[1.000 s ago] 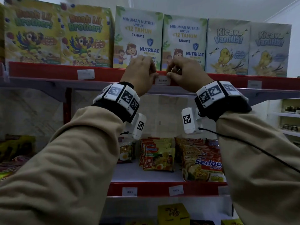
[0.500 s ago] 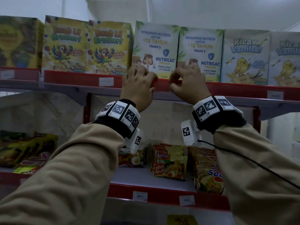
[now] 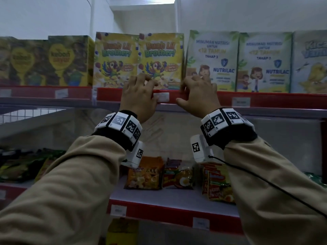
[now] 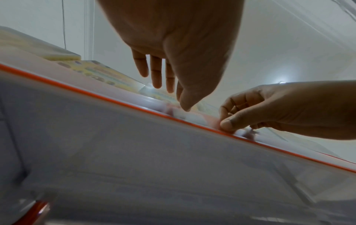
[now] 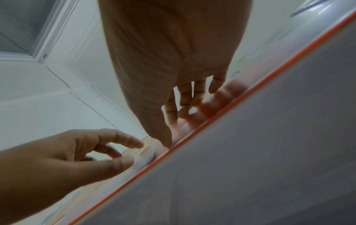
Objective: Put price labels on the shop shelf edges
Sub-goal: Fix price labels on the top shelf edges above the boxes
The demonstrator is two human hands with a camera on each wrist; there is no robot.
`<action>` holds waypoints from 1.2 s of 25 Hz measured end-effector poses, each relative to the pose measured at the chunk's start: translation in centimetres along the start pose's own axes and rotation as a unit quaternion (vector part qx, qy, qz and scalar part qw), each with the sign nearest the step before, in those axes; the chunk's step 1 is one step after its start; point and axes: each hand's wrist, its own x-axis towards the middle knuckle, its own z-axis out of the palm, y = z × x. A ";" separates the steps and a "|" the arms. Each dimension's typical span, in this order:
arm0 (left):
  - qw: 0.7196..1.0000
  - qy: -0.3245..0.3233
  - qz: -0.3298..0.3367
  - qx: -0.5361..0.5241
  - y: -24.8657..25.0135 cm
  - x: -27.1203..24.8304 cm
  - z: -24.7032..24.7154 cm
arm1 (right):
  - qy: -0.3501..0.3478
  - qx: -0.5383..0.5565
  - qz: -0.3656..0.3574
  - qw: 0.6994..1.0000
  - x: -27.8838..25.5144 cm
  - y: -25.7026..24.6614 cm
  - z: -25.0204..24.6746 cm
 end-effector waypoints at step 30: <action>0.990 0.001 0.078 -0.114 -3.6 0.5 0.3 | -0.064 -0.029 -0.016 0.997 2.2 -6.9 0.7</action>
